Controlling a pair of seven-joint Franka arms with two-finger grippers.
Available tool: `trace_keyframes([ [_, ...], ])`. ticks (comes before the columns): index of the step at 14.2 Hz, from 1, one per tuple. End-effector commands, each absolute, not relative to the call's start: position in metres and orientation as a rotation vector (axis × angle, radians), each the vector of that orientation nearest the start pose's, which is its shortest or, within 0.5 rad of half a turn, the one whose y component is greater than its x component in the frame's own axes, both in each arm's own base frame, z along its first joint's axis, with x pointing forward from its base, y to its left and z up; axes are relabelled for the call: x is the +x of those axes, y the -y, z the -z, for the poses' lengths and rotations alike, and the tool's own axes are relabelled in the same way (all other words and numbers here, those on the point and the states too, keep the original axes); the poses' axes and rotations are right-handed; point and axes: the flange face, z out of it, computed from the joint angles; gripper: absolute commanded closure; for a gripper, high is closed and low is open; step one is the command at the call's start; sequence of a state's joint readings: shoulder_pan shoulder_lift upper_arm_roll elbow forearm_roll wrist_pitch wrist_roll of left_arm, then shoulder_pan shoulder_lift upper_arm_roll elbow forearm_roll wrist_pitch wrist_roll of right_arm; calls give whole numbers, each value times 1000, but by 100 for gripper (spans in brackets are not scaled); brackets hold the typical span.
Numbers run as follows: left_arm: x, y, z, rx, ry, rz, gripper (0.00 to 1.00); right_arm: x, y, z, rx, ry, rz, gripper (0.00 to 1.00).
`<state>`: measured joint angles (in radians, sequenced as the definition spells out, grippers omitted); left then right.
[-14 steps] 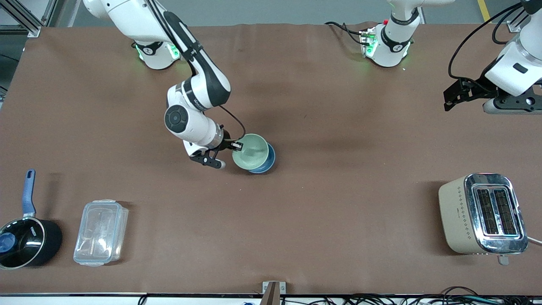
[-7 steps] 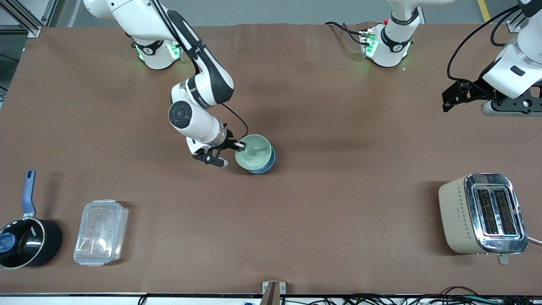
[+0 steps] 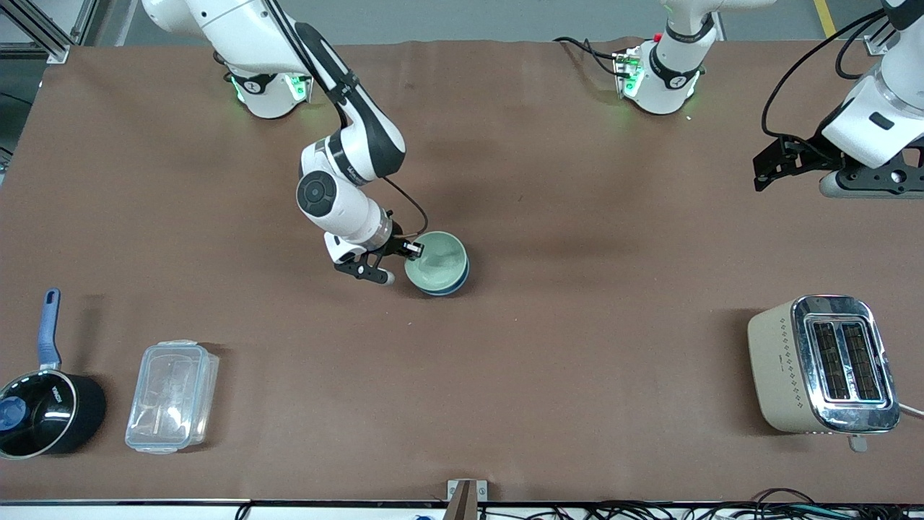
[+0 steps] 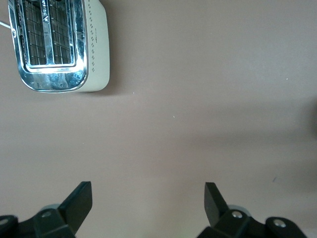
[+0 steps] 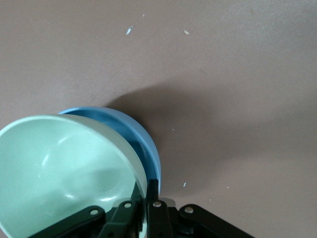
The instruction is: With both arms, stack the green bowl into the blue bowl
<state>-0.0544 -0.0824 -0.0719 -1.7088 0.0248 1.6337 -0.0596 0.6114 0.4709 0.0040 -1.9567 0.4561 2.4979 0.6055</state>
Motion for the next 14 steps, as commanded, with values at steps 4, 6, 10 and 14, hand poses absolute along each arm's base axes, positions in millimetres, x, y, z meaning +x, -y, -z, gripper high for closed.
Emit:
trace_keyframes([
  [4, 531, 68, -614, -3129, -130, 32, 0, 513, -357, -239, -2811, -525, -146, 56],
  [6, 531, 68, -617, -3129, -130, 39, 0, 519, -355, -258, -2791, -533, -125, 11],
  [10, 532, 67, -618, -3130, -123, 44, 0, 540, -324, -342, -2749, -558, -102, 0],
  [14, 532, 67, -618, -3130, -125, 44, 0, 574, -228, -461, -2905, -538, -30, 0],
])
